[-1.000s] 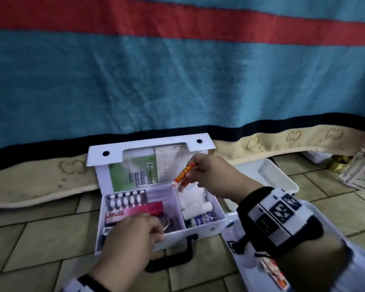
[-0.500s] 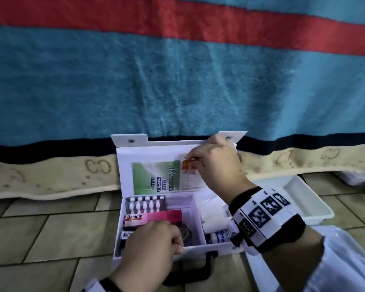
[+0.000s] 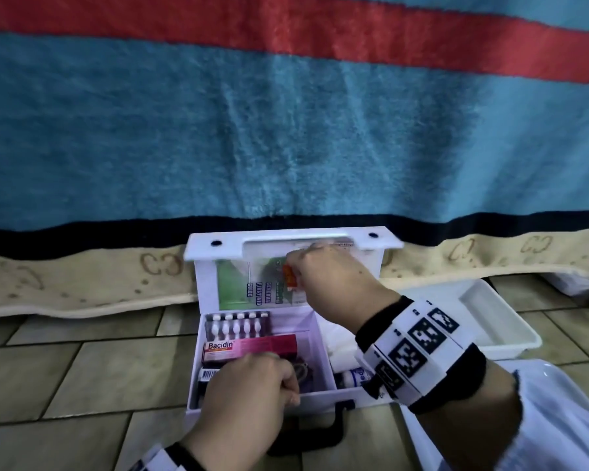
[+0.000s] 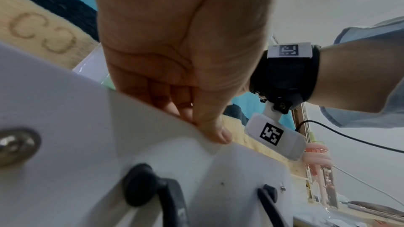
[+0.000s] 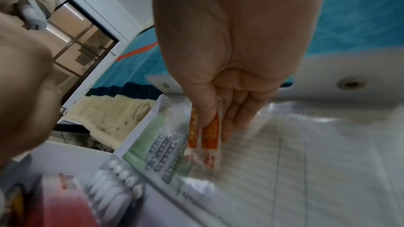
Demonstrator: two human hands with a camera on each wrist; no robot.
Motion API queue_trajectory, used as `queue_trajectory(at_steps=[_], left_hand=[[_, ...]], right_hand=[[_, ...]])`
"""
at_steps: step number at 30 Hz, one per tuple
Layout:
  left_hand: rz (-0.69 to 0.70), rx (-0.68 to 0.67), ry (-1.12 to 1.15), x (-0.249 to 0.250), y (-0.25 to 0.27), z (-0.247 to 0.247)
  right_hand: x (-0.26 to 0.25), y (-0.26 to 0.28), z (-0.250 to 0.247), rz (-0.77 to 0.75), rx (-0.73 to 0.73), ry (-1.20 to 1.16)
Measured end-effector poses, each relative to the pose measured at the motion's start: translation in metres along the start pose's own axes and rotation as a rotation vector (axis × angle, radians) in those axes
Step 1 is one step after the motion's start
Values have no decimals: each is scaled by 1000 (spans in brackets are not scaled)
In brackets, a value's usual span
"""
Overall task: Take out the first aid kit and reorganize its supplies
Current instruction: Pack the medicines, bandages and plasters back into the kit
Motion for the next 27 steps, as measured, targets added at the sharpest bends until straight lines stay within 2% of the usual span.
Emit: queue_trajectory(at_steps=[6, 16, 27], left_hand=[[13, 6, 4, -1, 1, 0], [11, 20, 8, -3, 0, 2], [0, 21, 23, -4, 0, 3]], right_hand=[[2, -6, -2, 141, -94, -210], [0, -8, 6, 187, -43, -181], [2, -8, -1, 161, -49, -189]])
Point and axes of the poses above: each hand's wrist, its own y-axis away from the middle knuckle, its own z-axis out of the palm, x = y × z, the point moved 1 cm from there along -y, towards the middle knuckle, and after that the axes turned 3 degrees about y, right-handed, at the moved point
